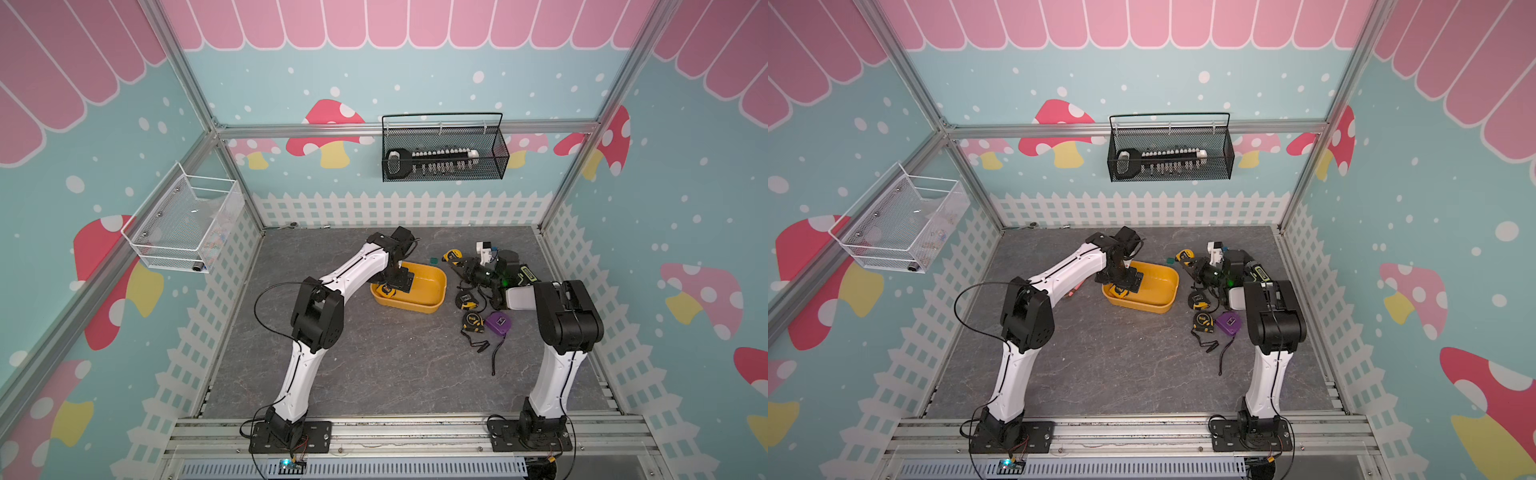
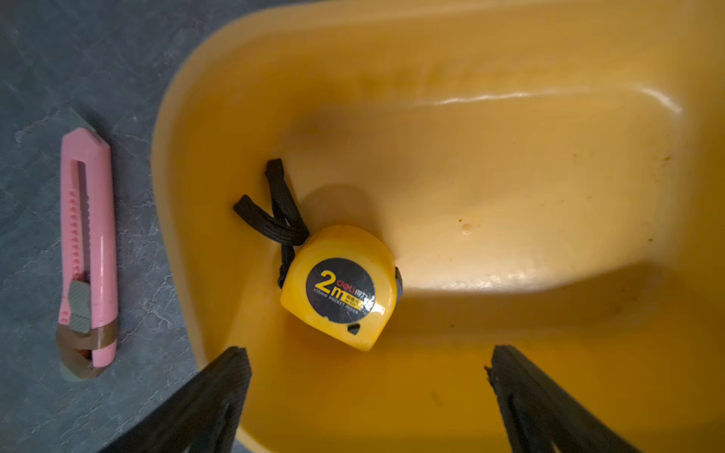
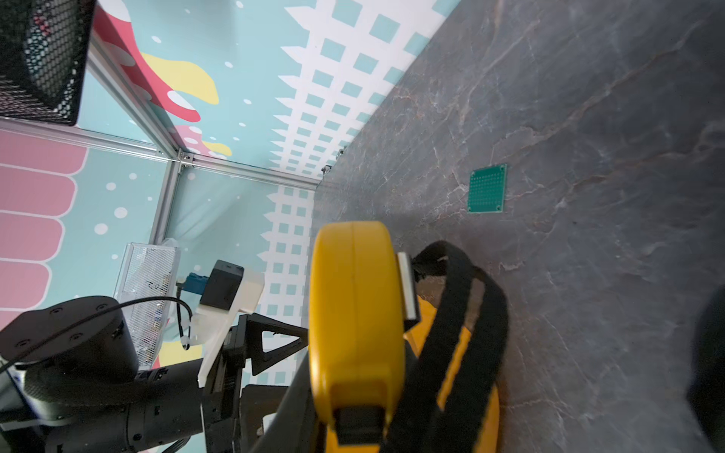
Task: Take the tape measure out of the storage box
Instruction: Place the tape measure at the center of the board.
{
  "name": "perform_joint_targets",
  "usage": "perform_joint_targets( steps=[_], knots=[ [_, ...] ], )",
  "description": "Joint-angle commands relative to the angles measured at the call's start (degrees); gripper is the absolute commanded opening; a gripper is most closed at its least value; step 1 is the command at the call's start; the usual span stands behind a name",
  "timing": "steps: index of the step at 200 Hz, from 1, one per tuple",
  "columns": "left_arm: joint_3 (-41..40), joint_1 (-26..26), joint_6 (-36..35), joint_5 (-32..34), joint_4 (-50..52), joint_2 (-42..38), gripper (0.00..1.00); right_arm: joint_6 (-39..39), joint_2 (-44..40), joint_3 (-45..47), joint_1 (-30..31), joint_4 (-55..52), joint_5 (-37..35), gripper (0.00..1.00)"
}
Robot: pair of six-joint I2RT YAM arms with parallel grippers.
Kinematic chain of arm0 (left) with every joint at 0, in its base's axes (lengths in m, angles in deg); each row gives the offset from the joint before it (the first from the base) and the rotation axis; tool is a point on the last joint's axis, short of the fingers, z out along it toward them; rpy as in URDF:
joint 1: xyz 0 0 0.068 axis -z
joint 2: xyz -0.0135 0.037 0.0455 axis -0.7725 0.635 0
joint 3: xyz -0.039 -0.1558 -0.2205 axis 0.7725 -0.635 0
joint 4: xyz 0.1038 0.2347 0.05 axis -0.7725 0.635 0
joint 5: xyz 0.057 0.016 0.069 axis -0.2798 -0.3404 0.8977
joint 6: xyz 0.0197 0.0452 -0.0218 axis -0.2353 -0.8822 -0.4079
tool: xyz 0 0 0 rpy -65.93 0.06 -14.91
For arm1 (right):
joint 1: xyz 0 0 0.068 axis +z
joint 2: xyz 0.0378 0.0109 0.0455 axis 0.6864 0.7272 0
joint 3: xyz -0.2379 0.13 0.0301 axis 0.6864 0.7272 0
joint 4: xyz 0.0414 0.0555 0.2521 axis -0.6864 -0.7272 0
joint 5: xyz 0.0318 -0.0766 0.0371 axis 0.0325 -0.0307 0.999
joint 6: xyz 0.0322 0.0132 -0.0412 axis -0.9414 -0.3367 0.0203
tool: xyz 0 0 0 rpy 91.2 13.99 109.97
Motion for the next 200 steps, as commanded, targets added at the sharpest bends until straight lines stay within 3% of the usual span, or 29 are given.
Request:
perform_joint_targets(
  steps=[1,90,99,131,141,200],
  knots=[
    [3.0,0.2,-3.0,2.8,2.6,1.5,0.99,1.7,0.6,-1.4,-0.1,-4.5,0.2,0.24],
    [8.6,0.2,-4.9,6.8,7.7,8.3,0.99,10.4,4.1,-7.3,-0.2,-21.0,-0.5,0.31],
    [8.8,0.2,-5.0,7.0,7.8,8.6,0.99,11.6,4.0,-7.6,-0.2,-22.8,-0.6,0.37],
    [9.7,0.2,-5.7,6.9,8.2,9.8,0.99,17.9,0.2,-8.6,-0.5,-32.2,-4.4,0.74],
    [9.9,0.2,-5.8,7.3,8.3,10.2,0.99,20.3,-1.6,-9.3,-0.5,-35.4,-5.4,0.81],
    [13.9,0.2,-7.1,5.5,10.0,14.4,0.99,26.0,-14.2,-7.8,-0.9,-40.8,-8.9,0.86]
  ],
)
